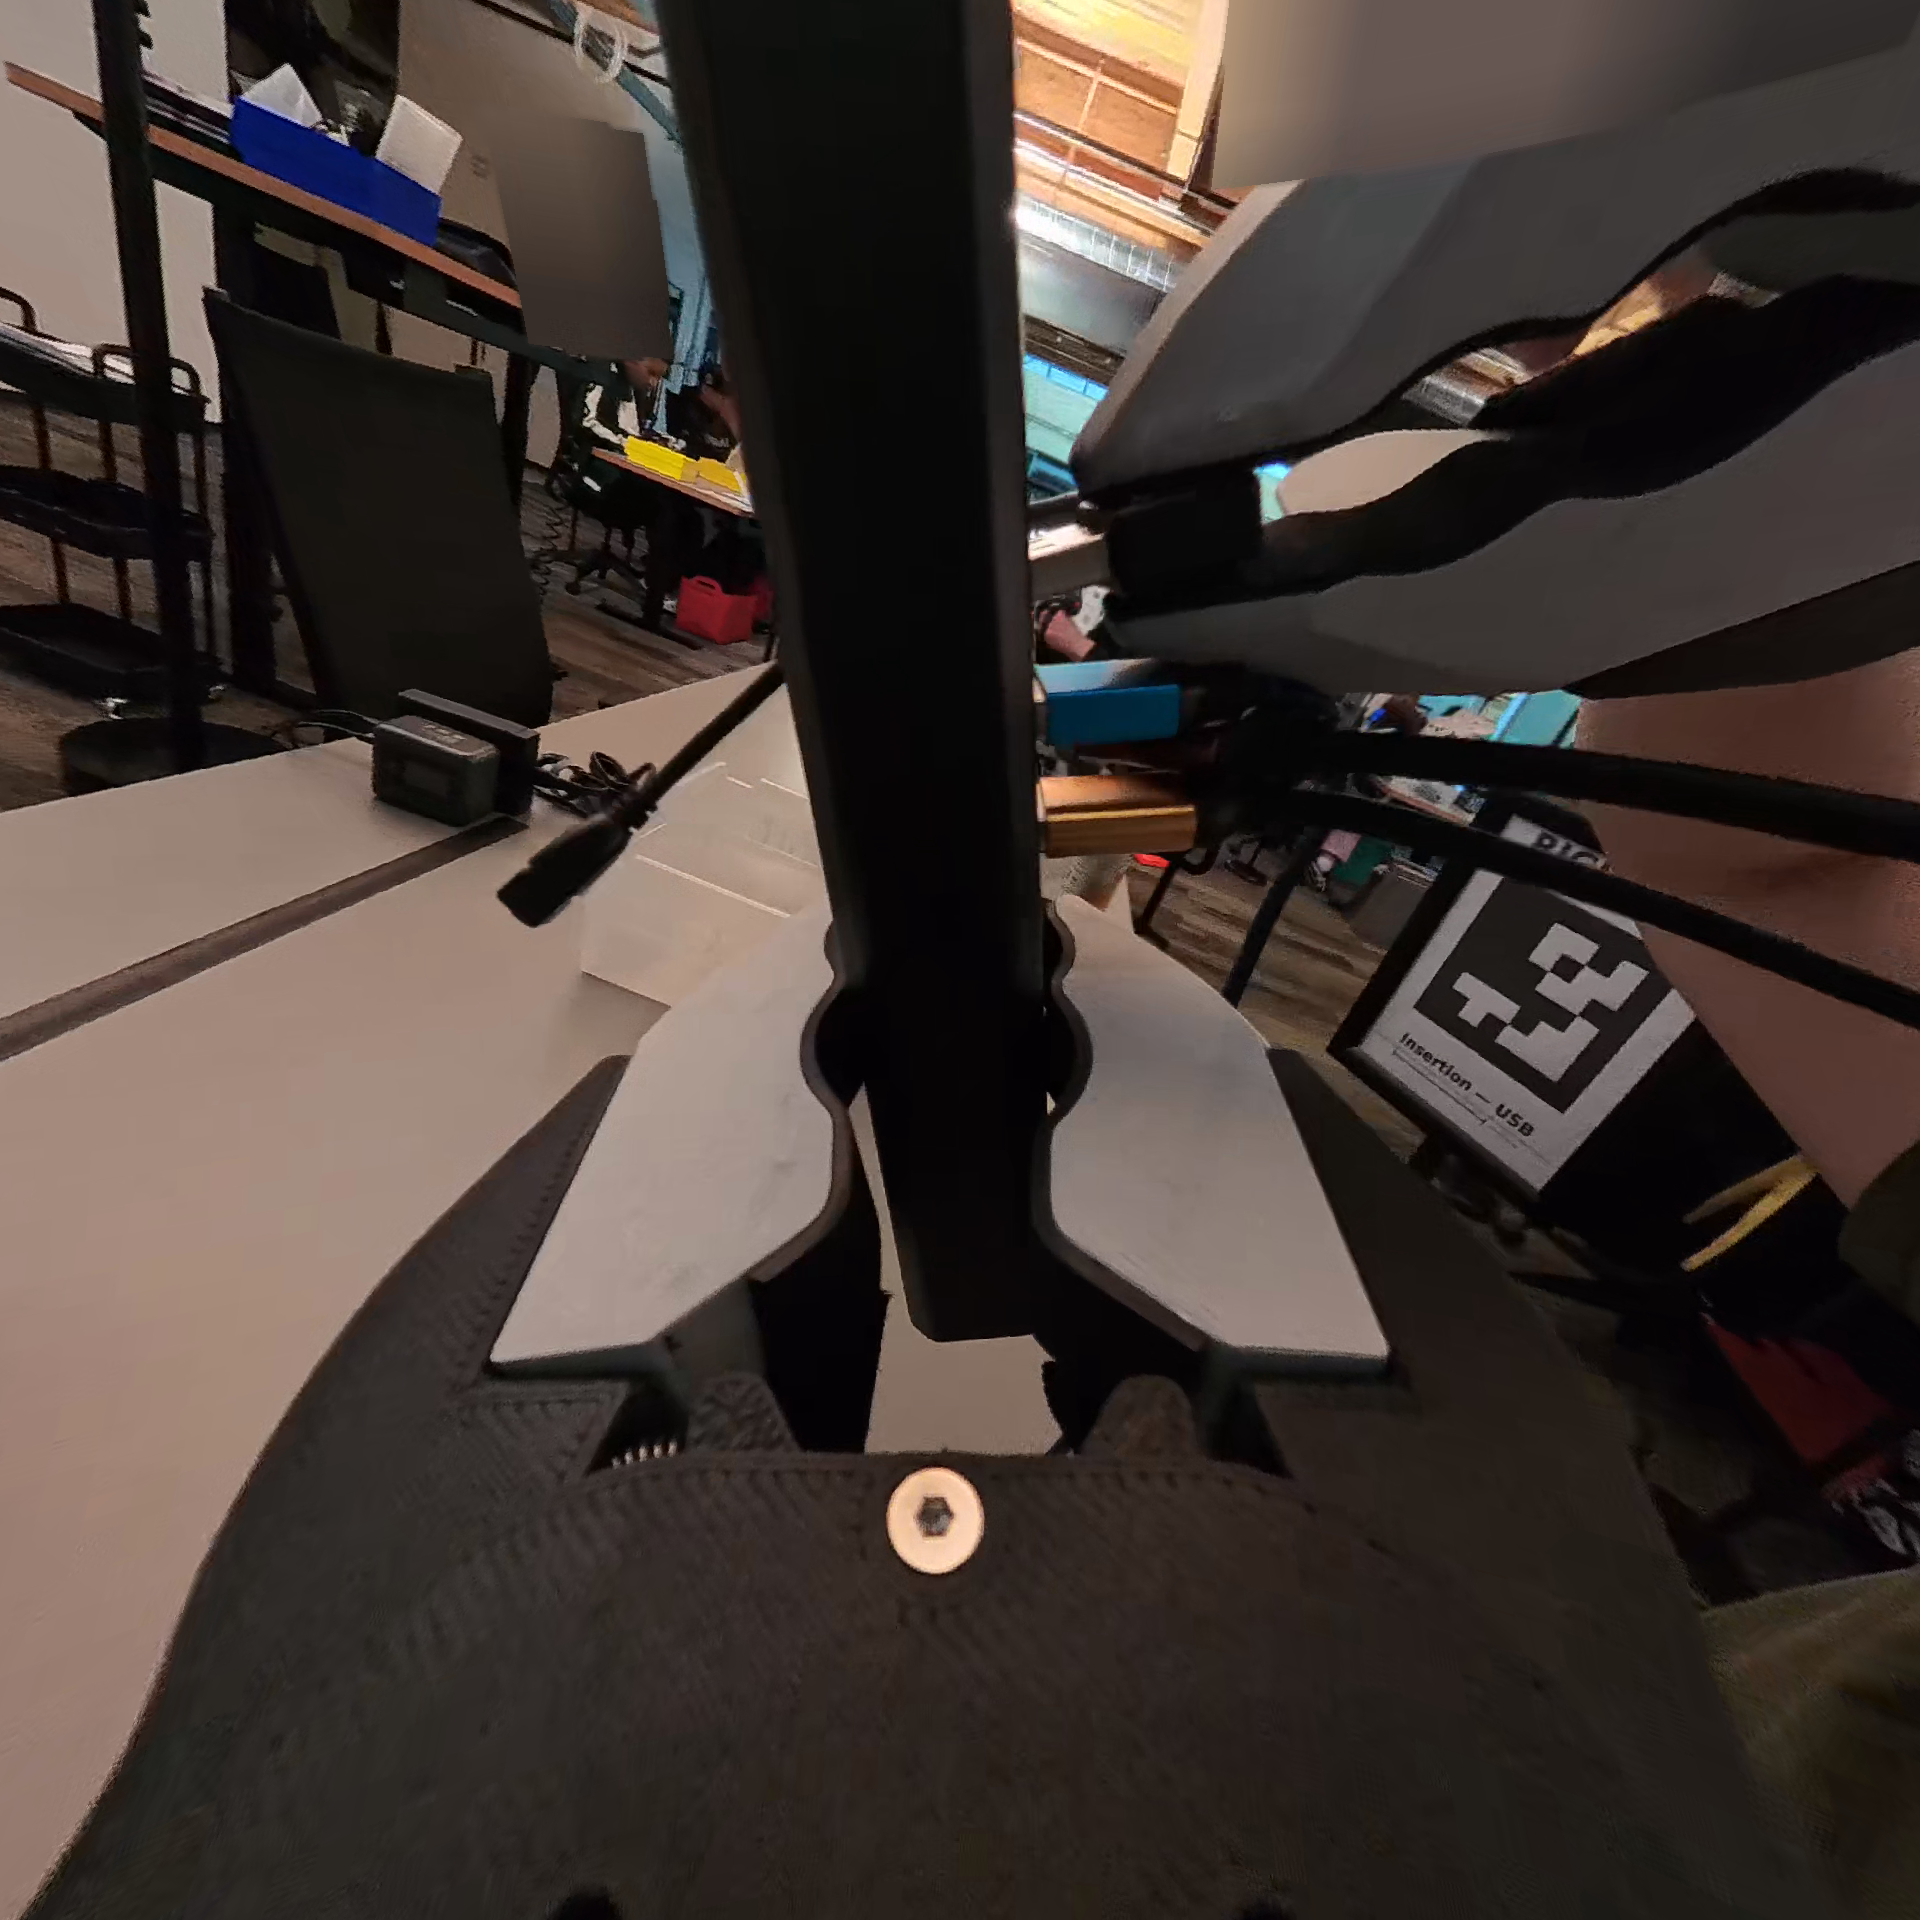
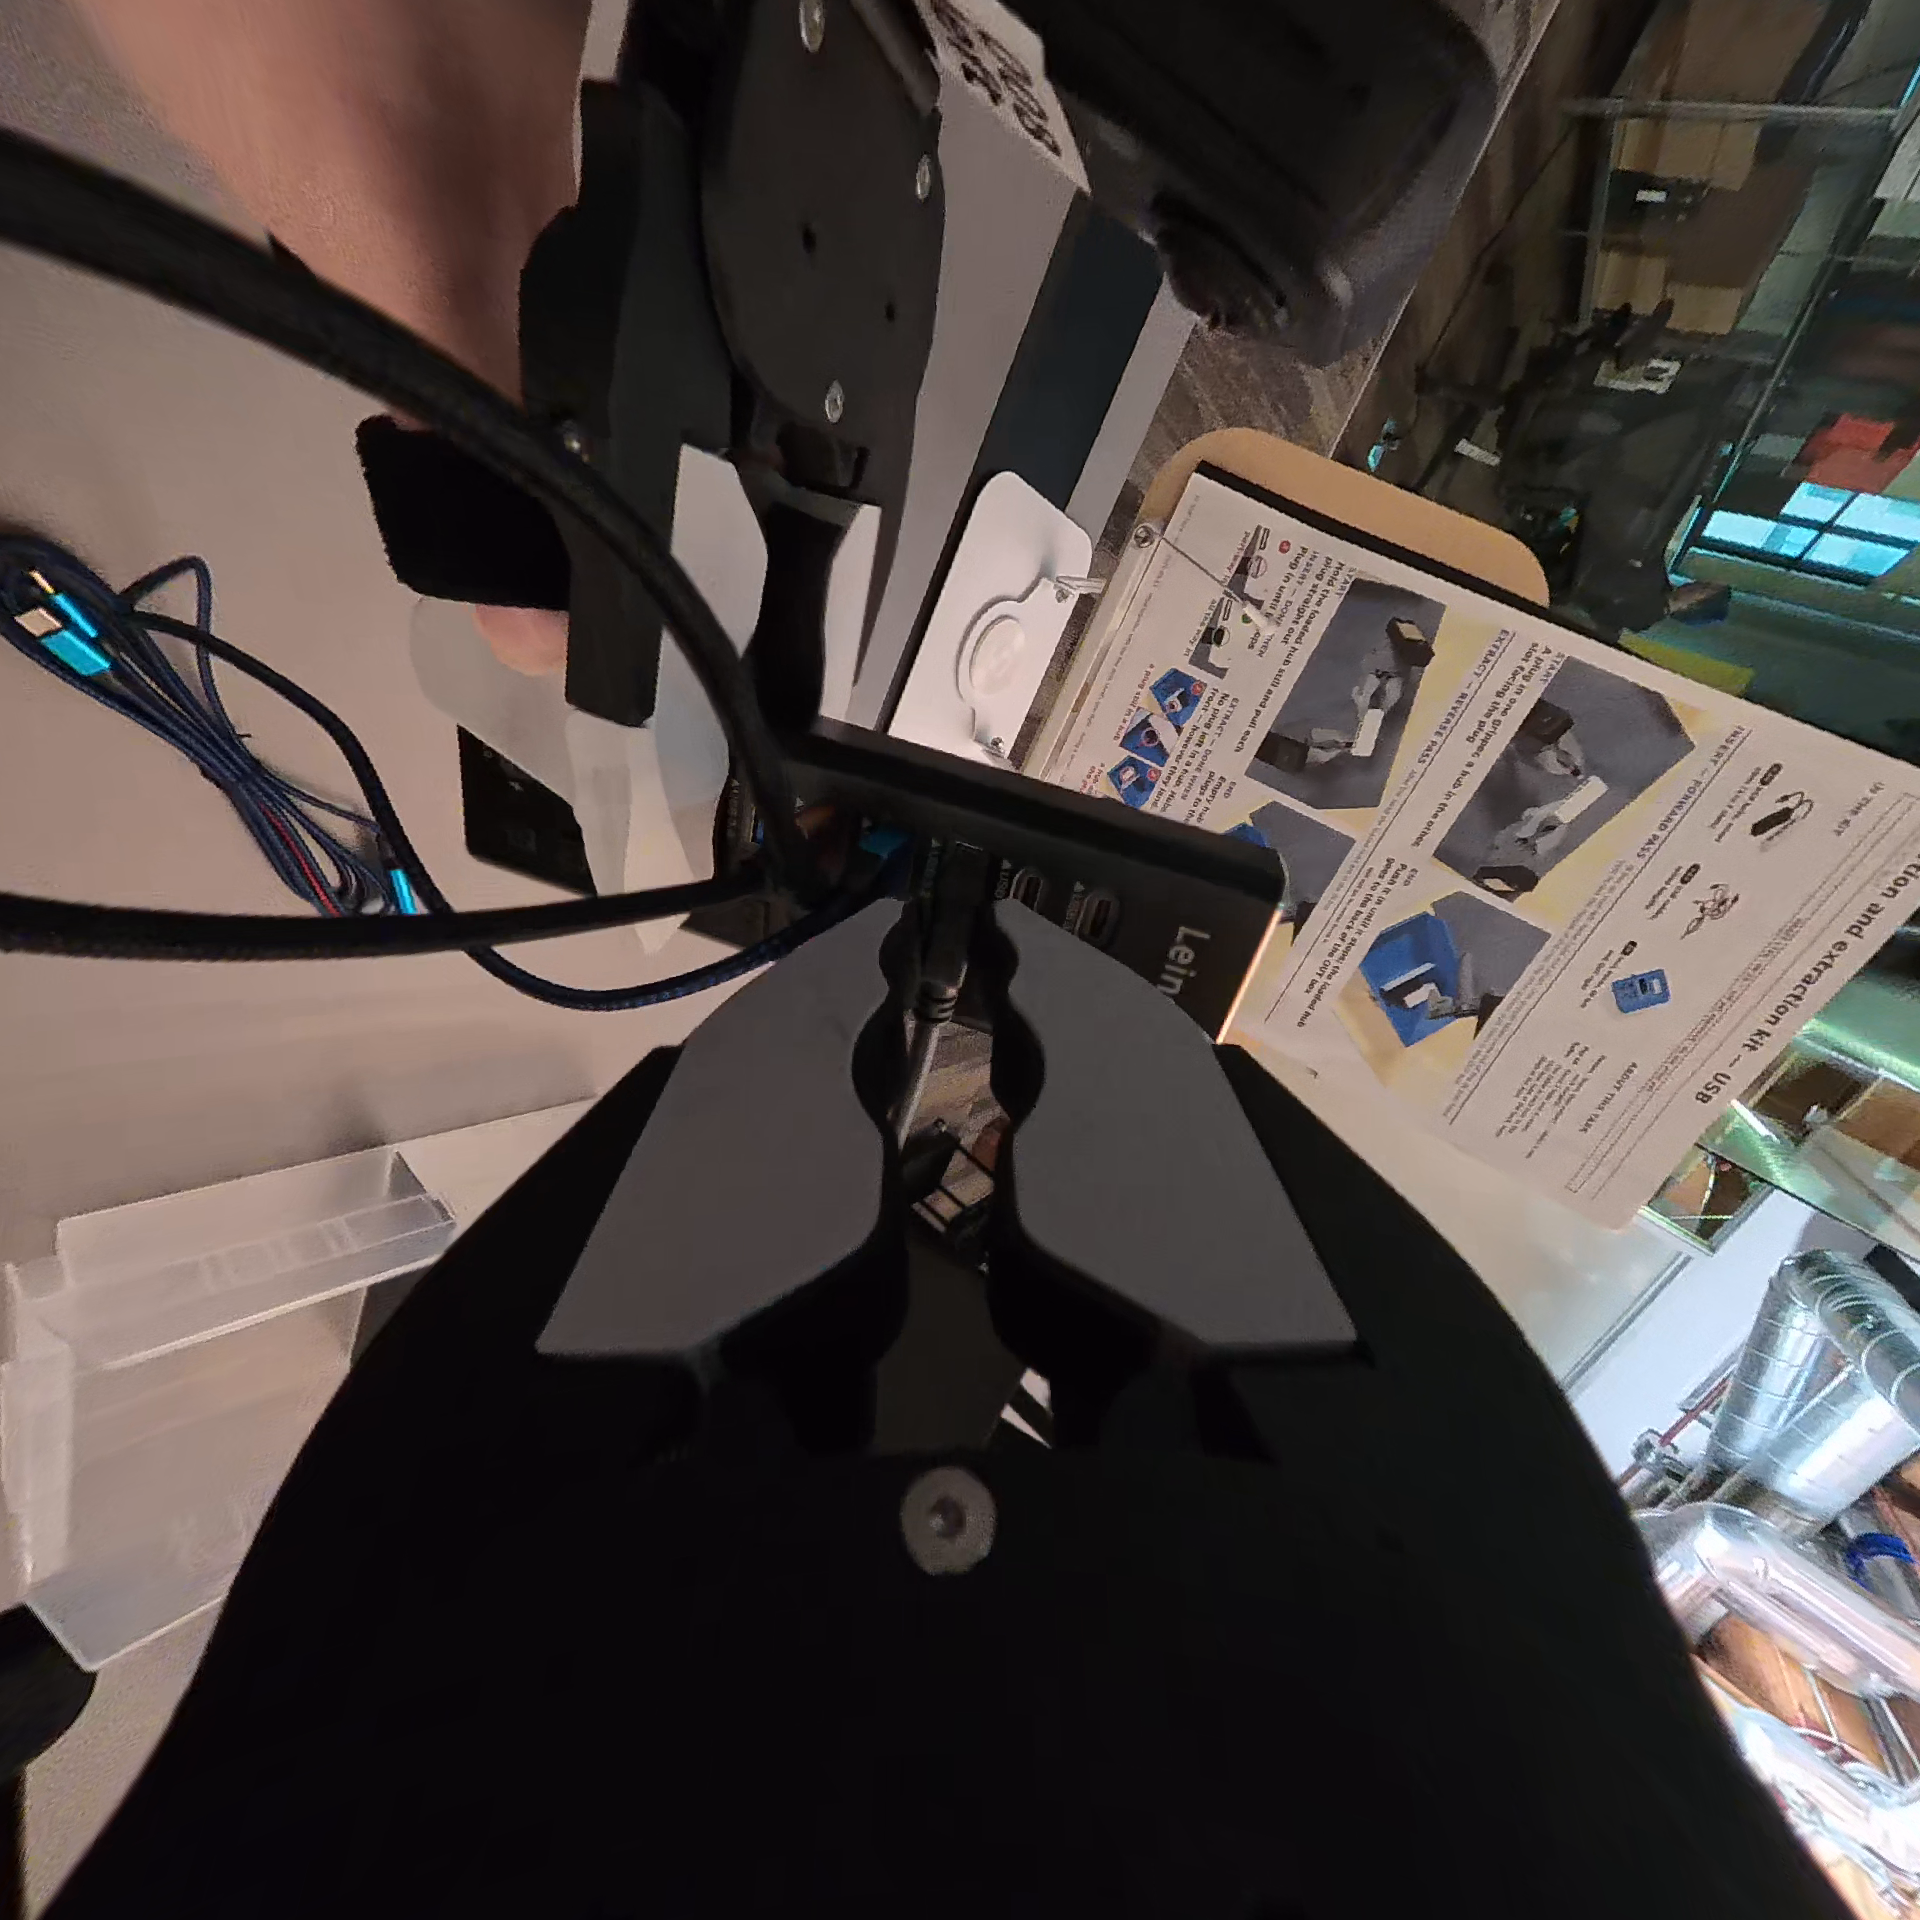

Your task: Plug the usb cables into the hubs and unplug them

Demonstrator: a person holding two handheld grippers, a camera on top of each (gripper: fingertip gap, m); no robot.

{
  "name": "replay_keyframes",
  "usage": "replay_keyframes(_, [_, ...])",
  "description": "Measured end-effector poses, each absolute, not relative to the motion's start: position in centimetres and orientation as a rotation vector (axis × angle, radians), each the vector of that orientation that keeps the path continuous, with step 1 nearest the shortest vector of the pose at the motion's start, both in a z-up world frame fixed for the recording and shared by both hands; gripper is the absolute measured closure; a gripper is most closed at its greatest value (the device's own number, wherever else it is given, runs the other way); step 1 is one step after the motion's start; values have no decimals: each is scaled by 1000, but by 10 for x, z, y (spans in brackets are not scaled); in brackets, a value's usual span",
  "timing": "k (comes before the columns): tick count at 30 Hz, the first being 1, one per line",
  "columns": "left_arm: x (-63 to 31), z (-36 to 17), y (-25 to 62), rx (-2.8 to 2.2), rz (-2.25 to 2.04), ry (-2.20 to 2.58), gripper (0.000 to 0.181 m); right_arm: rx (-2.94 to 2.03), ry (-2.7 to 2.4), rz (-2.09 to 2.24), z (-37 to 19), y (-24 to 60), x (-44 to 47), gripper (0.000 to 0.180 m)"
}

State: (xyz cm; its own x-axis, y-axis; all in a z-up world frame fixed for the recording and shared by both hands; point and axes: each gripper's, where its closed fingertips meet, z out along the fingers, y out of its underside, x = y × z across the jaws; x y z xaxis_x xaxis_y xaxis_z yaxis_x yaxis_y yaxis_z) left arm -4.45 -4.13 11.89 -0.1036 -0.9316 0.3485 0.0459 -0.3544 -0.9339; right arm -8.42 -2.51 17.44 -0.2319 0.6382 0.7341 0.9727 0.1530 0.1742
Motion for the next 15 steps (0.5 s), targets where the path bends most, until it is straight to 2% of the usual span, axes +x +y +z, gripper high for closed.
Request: replay_keyframes(15, [-49,127,-45,-1362,-1742,1001,151,-1569,-1935,-852,181,-27,-84,160])
